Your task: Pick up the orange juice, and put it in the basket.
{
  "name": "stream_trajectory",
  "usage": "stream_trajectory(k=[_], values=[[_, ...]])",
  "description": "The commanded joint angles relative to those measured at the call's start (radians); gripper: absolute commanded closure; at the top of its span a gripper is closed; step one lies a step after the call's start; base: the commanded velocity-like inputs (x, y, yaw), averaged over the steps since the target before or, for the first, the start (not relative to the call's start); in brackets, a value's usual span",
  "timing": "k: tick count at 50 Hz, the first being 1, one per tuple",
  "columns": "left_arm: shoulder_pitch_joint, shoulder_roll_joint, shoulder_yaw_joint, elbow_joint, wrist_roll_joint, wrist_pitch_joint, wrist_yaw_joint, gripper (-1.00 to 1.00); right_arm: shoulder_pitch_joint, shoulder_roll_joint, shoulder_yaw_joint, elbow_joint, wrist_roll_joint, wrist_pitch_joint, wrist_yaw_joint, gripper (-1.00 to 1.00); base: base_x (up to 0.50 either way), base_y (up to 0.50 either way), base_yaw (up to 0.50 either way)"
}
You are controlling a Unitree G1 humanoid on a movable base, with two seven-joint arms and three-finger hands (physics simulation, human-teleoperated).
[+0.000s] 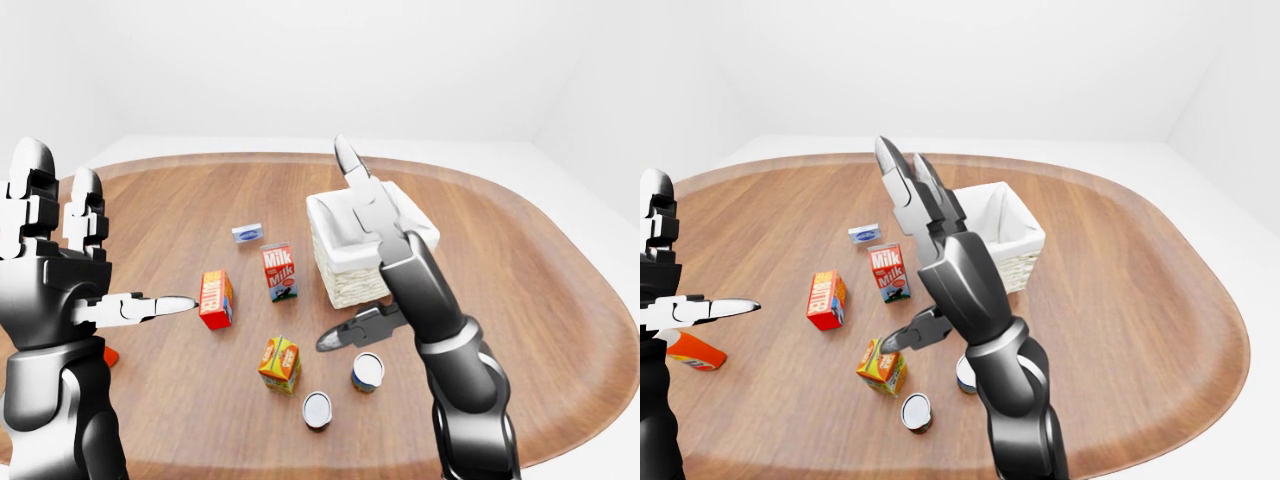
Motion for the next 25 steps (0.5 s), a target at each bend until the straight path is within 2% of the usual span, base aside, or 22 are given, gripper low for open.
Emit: stream_trajectory(k=[1,15,25], values=[[0.0,0.0,0.0,0.0,0.0,0.0,0.0,-1.0,-0.049,0.046,0.065,0.031,-0.128,0.0,0.11,-1.0,0.0,0.0,0.0],[0.0,0.0,0.0,0.0,0.0,0.0,0.0,-1.0,-0.075,0.086,0.087,0.107,-0.212,0.0,0.202,-1.0,0.0,0.0,0.0],[0.0,0.0,0.0,0.0,0.0,0.0,0.0,-1.0,-0.102,0.09,0.067,0.173,-0.253,0.0,0.259,-1.0,0.0,0.0,0.0]])
